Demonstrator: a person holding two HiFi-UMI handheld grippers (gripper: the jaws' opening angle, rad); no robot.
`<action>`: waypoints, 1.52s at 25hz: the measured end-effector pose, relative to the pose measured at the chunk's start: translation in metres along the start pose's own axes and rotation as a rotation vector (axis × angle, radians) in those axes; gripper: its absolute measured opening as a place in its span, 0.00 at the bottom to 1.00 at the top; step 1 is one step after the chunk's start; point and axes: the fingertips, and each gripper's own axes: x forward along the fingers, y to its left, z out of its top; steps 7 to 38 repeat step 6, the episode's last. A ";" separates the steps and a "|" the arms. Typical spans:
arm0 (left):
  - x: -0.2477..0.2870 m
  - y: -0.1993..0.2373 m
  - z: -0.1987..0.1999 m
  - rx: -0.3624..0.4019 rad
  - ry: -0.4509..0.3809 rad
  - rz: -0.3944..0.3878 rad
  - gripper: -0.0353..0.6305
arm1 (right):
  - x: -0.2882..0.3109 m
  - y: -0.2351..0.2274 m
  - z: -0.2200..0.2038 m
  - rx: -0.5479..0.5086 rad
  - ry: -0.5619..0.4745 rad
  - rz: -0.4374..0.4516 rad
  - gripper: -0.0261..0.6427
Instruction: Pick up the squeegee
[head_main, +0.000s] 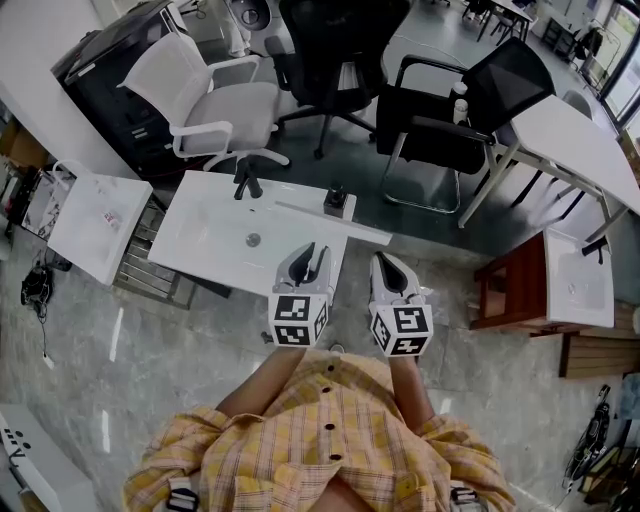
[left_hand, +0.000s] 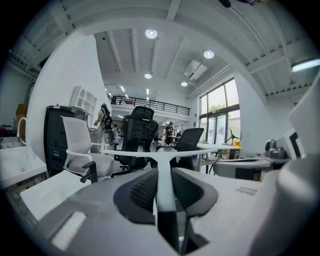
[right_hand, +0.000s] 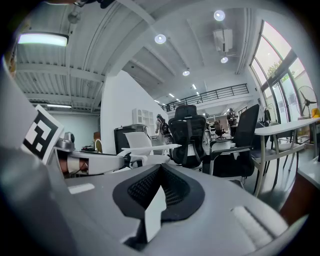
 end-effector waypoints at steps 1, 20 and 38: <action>0.000 -0.001 0.000 0.001 -0.001 -0.001 0.19 | 0.000 -0.001 0.000 -0.001 0.001 -0.001 0.03; 0.003 -0.002 0.002 0.007 -0.002 -0.009 0.19 | 0.002 -0.003 0.000 -0.005 -0.002 -0.007 0.03; 0.003 -0.002 0.002 0.007 -0.002 -0.009 0.19 | 0.002 -0.003 0.000 -0.005 -0.002 -0.007 0.03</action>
